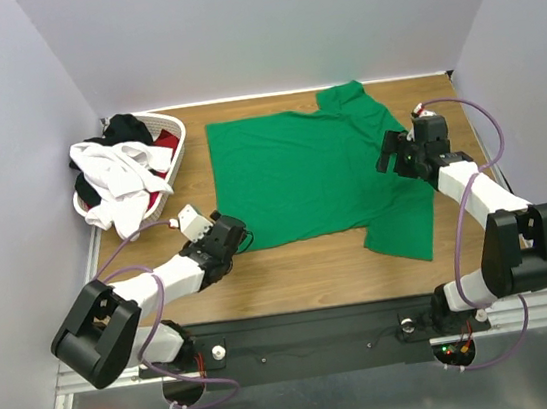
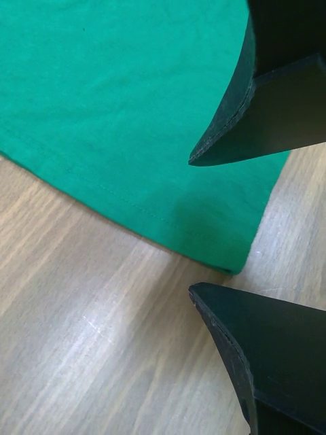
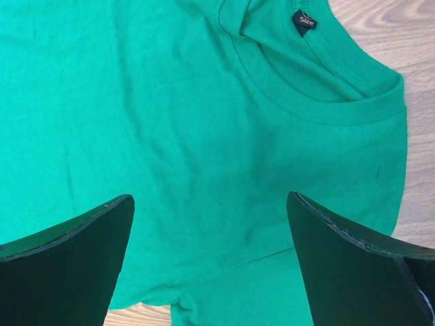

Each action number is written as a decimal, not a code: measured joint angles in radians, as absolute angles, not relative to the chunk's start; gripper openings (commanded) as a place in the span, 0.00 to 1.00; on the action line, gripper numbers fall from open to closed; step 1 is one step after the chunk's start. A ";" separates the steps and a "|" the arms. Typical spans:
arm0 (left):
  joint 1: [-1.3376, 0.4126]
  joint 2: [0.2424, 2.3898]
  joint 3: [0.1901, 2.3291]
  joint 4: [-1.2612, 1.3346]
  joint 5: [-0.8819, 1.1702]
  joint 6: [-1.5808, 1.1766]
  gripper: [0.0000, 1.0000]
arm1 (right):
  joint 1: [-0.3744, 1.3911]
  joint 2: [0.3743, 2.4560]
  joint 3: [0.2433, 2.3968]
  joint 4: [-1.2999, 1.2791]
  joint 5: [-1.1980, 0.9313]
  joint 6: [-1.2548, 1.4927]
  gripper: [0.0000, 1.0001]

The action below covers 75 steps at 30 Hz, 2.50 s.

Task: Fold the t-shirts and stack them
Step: Fold the tshirt

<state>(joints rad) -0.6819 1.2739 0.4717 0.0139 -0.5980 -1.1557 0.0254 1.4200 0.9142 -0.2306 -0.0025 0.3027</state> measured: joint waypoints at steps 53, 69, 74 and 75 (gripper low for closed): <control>-0.705 1.266 0.593 -0.226 -0.553 -1.020 0.00 | -0.013 1.308 0.824 -0.223 -0.080 0.323 1.00; -0.429 1.214 0.616 0.070 -0.538 -0.673 0.00 | -0.011 1.220 0.792 -0.395 0.031 0.382 0.95; -0.424 1.242 0.619 0.148 -0.489 -0.606 0.00 | 0.010 1.353 0.819 -0.427 0.054 0.397 0.95; -0.424 1.253 0.620 0.157 -0.480 -0.595 0.00 | 0.019 1.365 0.828 -0.430 0.063 0.398 0.95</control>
<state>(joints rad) -0.4236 1.2533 0.6201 0.1570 -0.4797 -0.5953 0.0193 1.3651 0.8284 -0.4305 0.0628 0.3985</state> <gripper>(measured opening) 0.047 0.948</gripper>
